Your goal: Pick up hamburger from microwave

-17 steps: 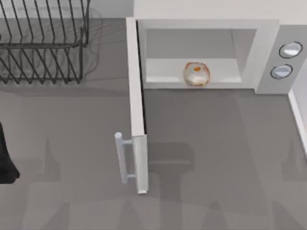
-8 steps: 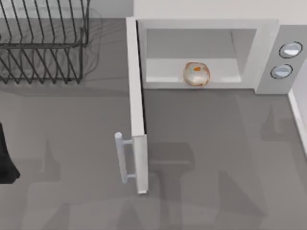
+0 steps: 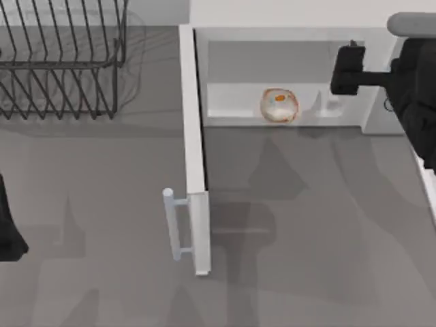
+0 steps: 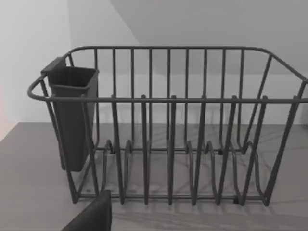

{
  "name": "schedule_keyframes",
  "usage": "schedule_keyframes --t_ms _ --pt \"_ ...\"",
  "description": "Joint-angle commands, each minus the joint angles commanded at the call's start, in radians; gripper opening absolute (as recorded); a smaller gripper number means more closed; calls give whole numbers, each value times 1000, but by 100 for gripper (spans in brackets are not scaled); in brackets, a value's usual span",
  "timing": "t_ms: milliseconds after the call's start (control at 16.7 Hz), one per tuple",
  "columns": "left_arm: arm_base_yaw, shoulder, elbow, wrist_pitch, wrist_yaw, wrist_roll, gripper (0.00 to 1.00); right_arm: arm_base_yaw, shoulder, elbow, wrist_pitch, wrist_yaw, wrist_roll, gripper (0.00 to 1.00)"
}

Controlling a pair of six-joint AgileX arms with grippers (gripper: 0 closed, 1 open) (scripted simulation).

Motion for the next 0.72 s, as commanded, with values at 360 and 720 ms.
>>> schedule_keyframes --t_ms 360,720 --pt "0 0 0 0 0 0 100 136 610 265 211 134 57 100" --pt "0 0 0 0 0 0 100 204 898 399 318 202 85 100"
